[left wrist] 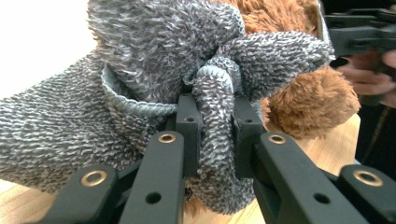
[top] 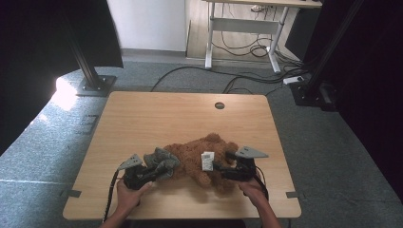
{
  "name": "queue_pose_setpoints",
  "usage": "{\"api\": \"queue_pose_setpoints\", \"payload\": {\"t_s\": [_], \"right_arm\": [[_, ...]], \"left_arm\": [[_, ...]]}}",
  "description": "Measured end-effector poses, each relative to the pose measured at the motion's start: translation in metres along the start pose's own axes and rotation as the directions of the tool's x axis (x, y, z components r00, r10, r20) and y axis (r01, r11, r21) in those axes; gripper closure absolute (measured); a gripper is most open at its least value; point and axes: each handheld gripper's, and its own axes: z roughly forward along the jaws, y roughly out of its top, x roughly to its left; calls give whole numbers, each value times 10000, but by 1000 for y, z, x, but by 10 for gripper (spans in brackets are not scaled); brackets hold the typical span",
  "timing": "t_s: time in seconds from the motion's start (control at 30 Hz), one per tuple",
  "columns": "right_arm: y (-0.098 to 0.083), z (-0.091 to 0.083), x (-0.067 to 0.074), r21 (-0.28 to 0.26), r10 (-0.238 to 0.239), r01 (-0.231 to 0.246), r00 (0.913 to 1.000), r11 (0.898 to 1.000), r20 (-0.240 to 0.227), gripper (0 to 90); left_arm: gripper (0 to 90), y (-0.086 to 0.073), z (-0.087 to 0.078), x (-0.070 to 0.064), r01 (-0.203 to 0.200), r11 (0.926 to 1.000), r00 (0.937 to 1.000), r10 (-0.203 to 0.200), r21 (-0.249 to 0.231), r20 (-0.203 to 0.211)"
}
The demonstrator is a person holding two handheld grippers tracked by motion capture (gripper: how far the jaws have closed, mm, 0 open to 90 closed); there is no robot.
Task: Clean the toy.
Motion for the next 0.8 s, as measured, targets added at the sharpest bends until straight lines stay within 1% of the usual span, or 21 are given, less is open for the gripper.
{"api": "queue_pose_setpoints", "payload": {"t_s": [0.03, 0.07, 0.13, 0.17, 0.2, 0.23, 0.27, 0.3, 0.33, 0.37, 0.43, 0.47, 0.5, 0.53, 0.57, 0.63, 0.7, 0.77, 0.8], "right_arm": [[0, 6, -2, 205, 88, -87, 9999, 9998, -58, 243], [-2, 13, -4, 286, 292, -284, 9992, 9992, -258, 266], [-9, 17, -5, 215, 542, -534, 9977, 9983, -405, 380], [-13, 18, -5, 121, 568, -563, 9972, 9983, -489, 415], [-17, 17, -5, 125, 449, -444, 9979, 9989, -476, 442], [-21, 16, -5, 119, 346, -342, 9986, 9993, -406, 471], [-26, 16, -4, 60, 195, -193, 9993, 9998, -330, 493], [-27, 15, -3, 84, 116, -113, 9995, 9999, -296, 503], [-31, 15, -2, 149, -30, 33, 9997, 9999, -233, 515], [-35, 15, 0, 295, -314, 317, 9994, 9991, -120, 526], [-40, 16, 2, 380, -559, 560, 9984, 9977, -30, 527], [-41, 16, 3, 374, -610, 608, 9981, 9974, 21, 527], [-42, 16, 4, 342, -676, 672, 9977, 9972, 86, 527], [-42, 16, 5, 320, -763, 758, 9970, 9966, 155, 525], [-42, 16, 6, 309, -772, 766, 9968, 9966, 197, 523], [-44, 16, 7, 242, -921, 914, 9953, 9955, 284, 512], [-46, 17, 7, 235, -1048, 1039, 9937, 9943, 407, 492], [-48, 18, 7, 323, -1102, 1088, 9928, 9935, 477, 473], [-49, 19, 7, 413, -1080, 1060, 9930, 9935, 484, 469]], "left_arm": [[767, 0, -1, 0, -4, 10000, 10000, 4, 16, -12], [766, 0, -4, -1, 69, 10000, 10000, -69, 49, 22], [763, 2, -8, -2, 240, 9997, 9996, -239, -36, 148], [763, 4, -10, -3, 332, 9994, 9991, -329, -107, 272], [763, 9, -13, -5, 384, 9991, 9986, -376, -203, 369], [763, 16, -15, -8, 356, 9988, 9982, -340, -326, 489], [762, 20, -16, -10, 329, 9987, 9981, -308, -386, 536], [762, 29, -17, -15, 218, 9984, 9979, -186, -527, 613], [761, 44, -16, -22, 43, 9977, 9972, 7, -670, 743], [760, 52, -13, -26, -39, 9977, 9968, 93, -681, 789], [756, 71, -2, -37, -218, 9981, 9966, 262, -574, 779], [754, 80, 7, -41, -316, 9987, 9963, 347, -410, 782], [753, 88, 20, -46, -405, 9991, 9964, 414, -141, 741], [752, 91, 29, -50, -408, 9992, 9964, 405, 31, 745], [751, 95, 41, -53, -494, 9983, 9960, 469, 308, 765], [750, 98, 65, -63, -662, 9942, 9958, 605, 844, 680], [750, 97, 81, -69, -767, 9914, 9957, 707, 1059, 595], [750, 95, 93, -74, -816, 9899, 9953, 749, 1159, 608], [750, 93, 98, -75, -844, 9895, 9954, 785, 1173, 542]]}}
